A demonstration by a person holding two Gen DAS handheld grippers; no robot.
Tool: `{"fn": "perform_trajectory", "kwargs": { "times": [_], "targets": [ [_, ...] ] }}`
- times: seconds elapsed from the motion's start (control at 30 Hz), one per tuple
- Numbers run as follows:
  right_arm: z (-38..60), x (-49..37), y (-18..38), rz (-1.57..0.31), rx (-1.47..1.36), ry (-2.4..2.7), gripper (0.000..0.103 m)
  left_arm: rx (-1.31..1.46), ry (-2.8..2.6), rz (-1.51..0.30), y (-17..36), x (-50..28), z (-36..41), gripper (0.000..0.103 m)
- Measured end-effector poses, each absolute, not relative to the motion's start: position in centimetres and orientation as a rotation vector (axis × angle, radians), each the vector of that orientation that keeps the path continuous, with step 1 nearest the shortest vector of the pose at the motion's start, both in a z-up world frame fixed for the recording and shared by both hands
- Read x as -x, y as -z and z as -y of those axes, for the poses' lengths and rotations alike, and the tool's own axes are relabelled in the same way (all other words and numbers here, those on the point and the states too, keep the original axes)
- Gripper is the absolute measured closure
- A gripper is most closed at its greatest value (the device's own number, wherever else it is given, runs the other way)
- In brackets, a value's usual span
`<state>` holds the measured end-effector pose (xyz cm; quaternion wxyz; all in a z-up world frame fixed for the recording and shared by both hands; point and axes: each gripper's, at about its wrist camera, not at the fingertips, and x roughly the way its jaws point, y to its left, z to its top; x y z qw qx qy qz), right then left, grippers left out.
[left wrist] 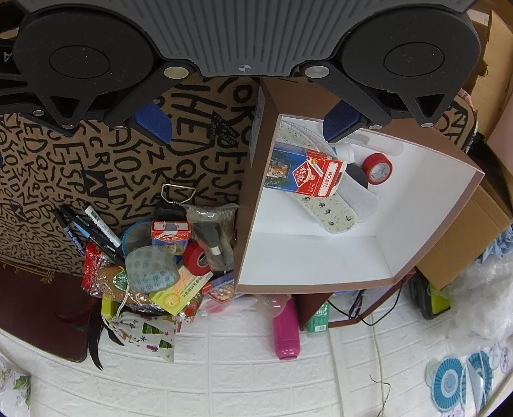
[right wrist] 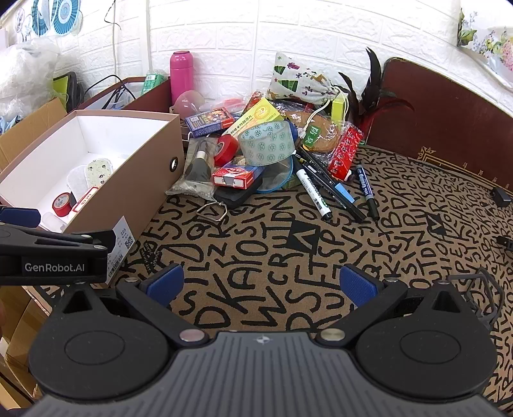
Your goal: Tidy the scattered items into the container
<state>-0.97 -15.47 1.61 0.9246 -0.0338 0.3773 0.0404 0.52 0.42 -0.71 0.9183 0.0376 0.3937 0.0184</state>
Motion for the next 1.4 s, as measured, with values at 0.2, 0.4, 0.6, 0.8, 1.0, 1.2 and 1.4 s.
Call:
{"fn": "perform_trajectory", "kwargs": {
  "times": [0.2, 0.4, 0.6, 0.8, 1.0, 1.2, 1.4],
  "targets": [
    [15.4, 0.9, -1.4, -0.776, 0.069, -0.083, 0.000, -0.077, -0.038, -0.811, 0.7, -0.6, -0.4, 0.000],
    [15.4, 0.8, -1.4, -0.776, 0.069, -0.083, 0.000, -0.077, -0.038, -0.811, 0.7, -0.6, -0.4, 0.000],
    [15.5, 0.6, -1.3, -0.778, 0.066, -0.085, 0.000, -0.077, -0.040, -0.812, 0.8, -0.6, -0.4, 0.000],
    [15.6, 0.2, -1.0, -0.779, 0.064, -0.088, 0.000, -0.077, -0.045, -0.817, 1.0, -1.1, -0.3, 0.000],
    [15.7, -0.1, -1.1, -0.777, 0.059, -0.088, 0.000, -0.079, -0.048, -0.817, 0.8, -1.8, -0.1, 0.000],
    [16.0, -1.2, -1.1, -0.783, 0.043, -0.093, 0.000, -0.078, -0.048, -0.817, 0.8, -2.5, 0.1, 0.000],
    [16.5, -2.3, -0.9, -0.784, 0.030, -0.098, 0.000, -0.074, -0.047, -0.837, 0.7, -3.9, 0.4, 0.000]
  ]
}}
